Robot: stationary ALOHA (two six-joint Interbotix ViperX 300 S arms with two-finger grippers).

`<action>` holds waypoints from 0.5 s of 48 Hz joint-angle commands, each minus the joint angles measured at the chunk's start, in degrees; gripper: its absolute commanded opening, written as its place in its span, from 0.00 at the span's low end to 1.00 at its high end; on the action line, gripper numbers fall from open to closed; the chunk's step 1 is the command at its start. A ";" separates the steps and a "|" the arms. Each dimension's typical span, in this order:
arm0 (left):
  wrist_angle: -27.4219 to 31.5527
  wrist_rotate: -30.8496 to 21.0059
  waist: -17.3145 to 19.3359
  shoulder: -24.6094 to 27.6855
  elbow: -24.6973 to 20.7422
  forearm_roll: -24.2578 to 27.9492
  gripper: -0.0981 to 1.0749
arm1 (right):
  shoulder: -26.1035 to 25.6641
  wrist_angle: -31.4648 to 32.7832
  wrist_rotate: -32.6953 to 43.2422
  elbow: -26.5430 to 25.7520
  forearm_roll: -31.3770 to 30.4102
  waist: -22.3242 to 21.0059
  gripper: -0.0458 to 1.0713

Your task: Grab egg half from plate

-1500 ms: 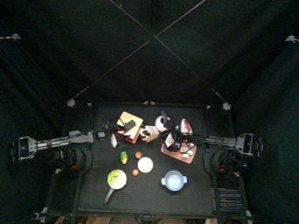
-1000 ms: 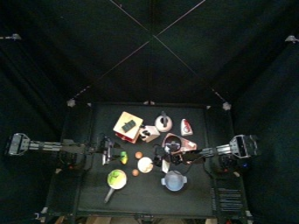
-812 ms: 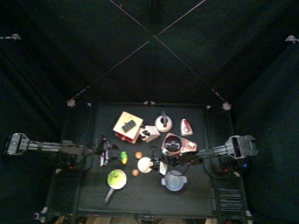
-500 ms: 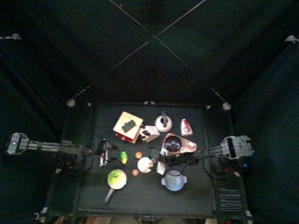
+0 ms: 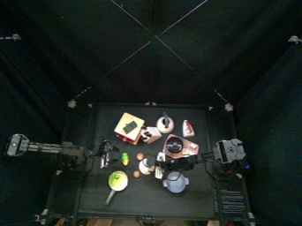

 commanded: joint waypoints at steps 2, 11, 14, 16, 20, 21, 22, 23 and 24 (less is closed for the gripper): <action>-0.44 0.00 -0.18 0.09 -0.79 -0.09 0.82 | -1.14 0.26 0.00 -1.23 -0.09 -0.09 0.93; -0.44 0.09 -0.18 0.00 -0.79 -0.18 0.82 | -0.44 0.70 0.00 -1.58 -0.18 -0.44 0.92; -0.44 0.09 -0.18 0.09 -0.79 -0.18 0.82 | -0.09 0.70 0.00 -1.76 -0.09 -0.53 0.91; -0.44 0.09 -0.18 0.09 -0.70 -0.35 0.82 | 0.18 0.70 0.00 -2.02 -0.09 -0.53 0.90; -0.44 0.09 -0.18 0.09 -0.70 -0.18 0.82 | 0.62 0.70 -0.09 -2.11 -0.18 -0.53 0.87; -0.44 0.09 -0.18 0.00 -0.70 -0.18 0.82 | 0.70 0.70 -0.09 -2.11 -0.18 -0.53 0.87; -0.44 0.09 -0.18 0.09 -0.70 -0.18 0.82 | 0.70 0.70 0.00 -2.11 -0.26 -0.53 0.86; -0.44 0.09 -0.18 0.09 -0.70 -0.35 0.82 | 0.70 0.70 0.00 -2.11 -0.35 -0.53 0.85; -0.44 0.09 -0.18 0.09 -0.70 -0.18 0.82 | 0.70 0.70 0.00 -2.11 -0.44 -0.53 0.84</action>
